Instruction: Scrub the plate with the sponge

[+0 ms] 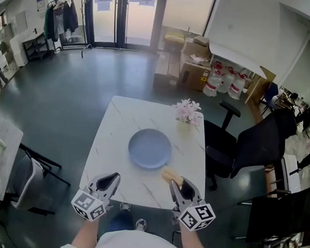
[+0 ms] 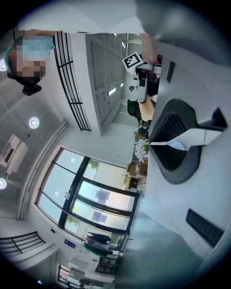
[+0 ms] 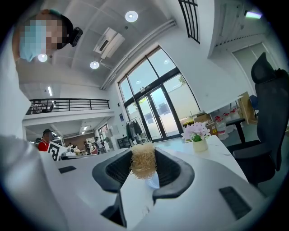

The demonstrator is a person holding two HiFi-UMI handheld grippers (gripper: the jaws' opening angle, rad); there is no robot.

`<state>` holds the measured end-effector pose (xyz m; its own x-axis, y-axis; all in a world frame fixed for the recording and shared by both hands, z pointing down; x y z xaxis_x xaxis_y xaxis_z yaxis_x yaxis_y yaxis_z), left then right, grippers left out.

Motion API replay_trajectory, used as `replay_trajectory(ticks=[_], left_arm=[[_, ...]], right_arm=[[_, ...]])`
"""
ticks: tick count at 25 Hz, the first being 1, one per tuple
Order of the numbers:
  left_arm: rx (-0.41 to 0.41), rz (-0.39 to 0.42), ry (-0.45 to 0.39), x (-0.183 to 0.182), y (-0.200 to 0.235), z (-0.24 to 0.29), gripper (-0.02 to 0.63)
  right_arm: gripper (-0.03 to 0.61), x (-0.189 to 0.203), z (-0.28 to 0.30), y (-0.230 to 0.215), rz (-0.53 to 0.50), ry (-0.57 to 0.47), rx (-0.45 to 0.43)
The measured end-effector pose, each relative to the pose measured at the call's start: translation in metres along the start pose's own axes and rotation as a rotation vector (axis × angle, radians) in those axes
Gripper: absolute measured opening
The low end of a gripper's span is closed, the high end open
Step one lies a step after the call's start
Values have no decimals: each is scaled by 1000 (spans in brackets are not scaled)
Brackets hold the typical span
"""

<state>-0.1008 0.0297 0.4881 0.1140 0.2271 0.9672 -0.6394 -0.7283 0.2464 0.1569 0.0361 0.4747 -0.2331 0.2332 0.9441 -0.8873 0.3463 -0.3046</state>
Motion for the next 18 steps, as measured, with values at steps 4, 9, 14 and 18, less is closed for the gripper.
replay_trajectory(ticks=[4, 9, 14, 18], left_arm=[[30, -13, 10, -4, 24, 20, 43], [89, -9, 30, -14, 52, 52, 43], [137, -1, 41, -20, 79, 77, 43], [168, -2, 50, -28, 98, 89, 43]], right_arm=[[150, -6, 22, -2, 0, -6, 24], [150, -12, 53, -9, 0, -4, 71], [150, -12, 80, -13, 12, -19, 98], [150, -17, 96, -11, 20, -22, 126]])
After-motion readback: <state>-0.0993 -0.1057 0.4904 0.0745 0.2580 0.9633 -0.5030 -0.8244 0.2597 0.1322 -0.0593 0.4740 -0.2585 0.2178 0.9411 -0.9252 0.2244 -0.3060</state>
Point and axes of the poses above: the fingertips, and each gripper's own axes: z forward along the fingers, y to its left, x out of its underside, the point moved 4 cm from there along -z, backward along the fingers, and after that the axes turned 8 degrees about x, right-handed, at the moved point
